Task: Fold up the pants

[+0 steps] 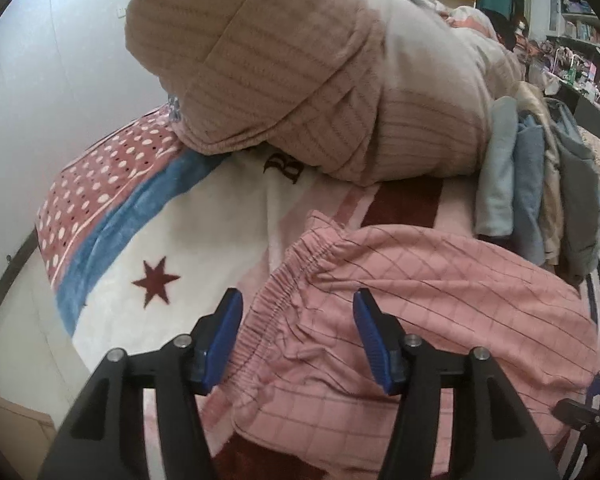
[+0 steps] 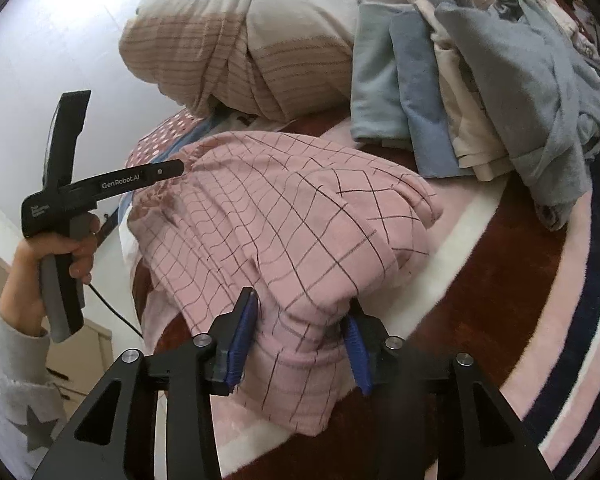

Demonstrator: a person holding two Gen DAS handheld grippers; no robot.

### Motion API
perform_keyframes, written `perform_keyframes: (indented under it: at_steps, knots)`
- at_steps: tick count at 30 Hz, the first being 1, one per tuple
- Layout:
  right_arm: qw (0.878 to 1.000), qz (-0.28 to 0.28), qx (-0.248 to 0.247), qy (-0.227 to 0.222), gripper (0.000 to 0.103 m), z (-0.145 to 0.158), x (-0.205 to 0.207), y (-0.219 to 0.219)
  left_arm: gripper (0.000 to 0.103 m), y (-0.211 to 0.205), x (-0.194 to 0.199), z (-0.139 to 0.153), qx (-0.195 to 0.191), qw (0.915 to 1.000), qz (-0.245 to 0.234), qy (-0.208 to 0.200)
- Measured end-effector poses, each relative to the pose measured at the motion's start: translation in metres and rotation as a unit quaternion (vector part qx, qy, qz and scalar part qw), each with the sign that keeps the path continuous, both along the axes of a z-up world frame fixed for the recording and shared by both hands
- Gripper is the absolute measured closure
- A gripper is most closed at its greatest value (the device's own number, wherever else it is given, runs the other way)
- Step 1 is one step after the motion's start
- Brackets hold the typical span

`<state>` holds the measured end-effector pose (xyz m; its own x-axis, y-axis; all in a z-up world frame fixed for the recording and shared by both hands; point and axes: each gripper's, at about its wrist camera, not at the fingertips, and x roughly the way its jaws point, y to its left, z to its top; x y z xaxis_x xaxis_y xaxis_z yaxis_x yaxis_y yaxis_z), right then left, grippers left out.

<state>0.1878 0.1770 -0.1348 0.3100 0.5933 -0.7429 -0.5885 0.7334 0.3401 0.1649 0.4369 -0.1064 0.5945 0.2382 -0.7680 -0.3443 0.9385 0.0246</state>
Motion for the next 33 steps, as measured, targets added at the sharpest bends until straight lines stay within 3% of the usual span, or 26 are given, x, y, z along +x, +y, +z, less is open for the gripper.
perform_keyframes:
  at_steps: [10,13,15,18,20,25,28,33]
  knots:
    - [0.999,0.005,-0.019,-0.04,0.057,0.013,-0.042,-0.039,0.045,-0.068,-0.039,0.035,-0.011,0.9975,-0.042,-0.055]
    - [0.998,-0.004,-0.023,-0.061,0.044,0.018,-0.06,-0.066,0.042,-0.104,-0.05,0.046,-0.011,0.9947,-0.072,-0.073]
    - [0.997,-0.015,-0.025,-0.077,0.044,0.022,-0.074,-0.09,0.04,-0.13,-0.058,0.052,-0.011,0.9924,-0.091,-0.083]
    - [0.995,-0.032,-0.026,-0.094,0.041,0.029,-0.091,-0.124,0.033,-0.172,-0.072,0.064,-0.007,0.9866,-0.123,-0.107]
    - [0.993,-0.047,-0.024,-0.108,0.03,0.034,-0.103,-0.148,0.03,-0.204,-0.083,0.073,-0.005,0.9812,-0.145,-0.127]
    - [0.982,-0.095,-0.039,-0.158,0.027,0.05,-0.138,-0.211,0.022,-0.28,-0.108,0.093,-0.007,0.966,-0.193,-0.172]
    - [0.974,-0.126,-0.044,-0.182,0.017,0.06,-0.157,-0.249,0.02,-0.326,-0.121,0.1,-0.007,0.9577,-0.215,-0.191]
    - [0.952,-0.197,-0.051,-0.228,0.01,0.078,-0.194,-0.305,0.013,-0.386,-0.147,0.106,-0.007,0.9432,-0.243,-0.227]
